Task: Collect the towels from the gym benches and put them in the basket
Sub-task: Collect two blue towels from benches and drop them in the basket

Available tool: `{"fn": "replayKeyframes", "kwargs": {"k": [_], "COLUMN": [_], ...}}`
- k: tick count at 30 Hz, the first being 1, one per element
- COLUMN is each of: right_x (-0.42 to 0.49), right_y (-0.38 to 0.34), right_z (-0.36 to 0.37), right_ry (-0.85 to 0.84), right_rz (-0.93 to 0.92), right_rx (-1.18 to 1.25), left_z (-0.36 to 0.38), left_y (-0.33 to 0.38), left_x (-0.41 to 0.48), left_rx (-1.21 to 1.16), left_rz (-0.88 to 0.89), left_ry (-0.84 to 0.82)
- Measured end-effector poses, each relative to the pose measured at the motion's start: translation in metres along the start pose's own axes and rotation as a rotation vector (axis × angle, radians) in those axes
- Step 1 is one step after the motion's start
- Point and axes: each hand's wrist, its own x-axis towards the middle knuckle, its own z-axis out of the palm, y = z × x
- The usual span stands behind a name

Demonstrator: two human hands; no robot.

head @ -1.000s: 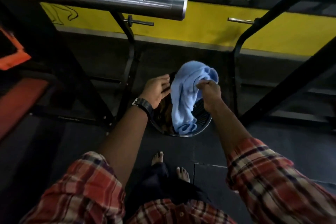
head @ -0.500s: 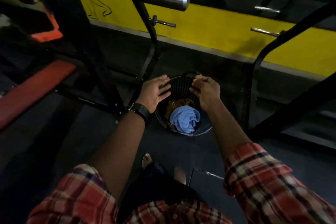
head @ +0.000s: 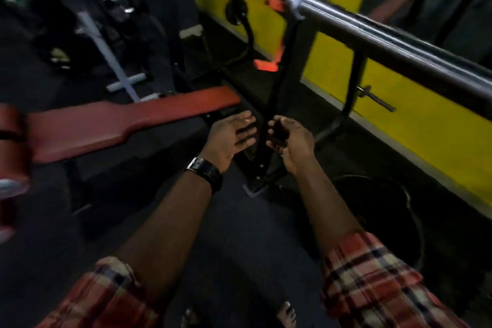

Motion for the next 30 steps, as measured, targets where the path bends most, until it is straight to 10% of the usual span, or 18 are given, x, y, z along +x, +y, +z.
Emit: {"fn": "replayKeyframes", "kwargs": {"k": [9, 30], "right_x": [-0.064, -0.192], "right_y": [0.089, 0.335], "right_z": [0.268, 0.745], "right_ry": [-0.448, -0.928], "right_rz": [0.101, 0.399], "right_rx": [-0.042, -0.239], "left_z": [-0.273, -0.734], "left_y": [0.084, 0.196], "left_x": [-0.074, -0.238], "left_rx": [-0.123, -0.312], "left_rz": [0.186, 0.434], "left_ry": [0.328, 1.072]}}
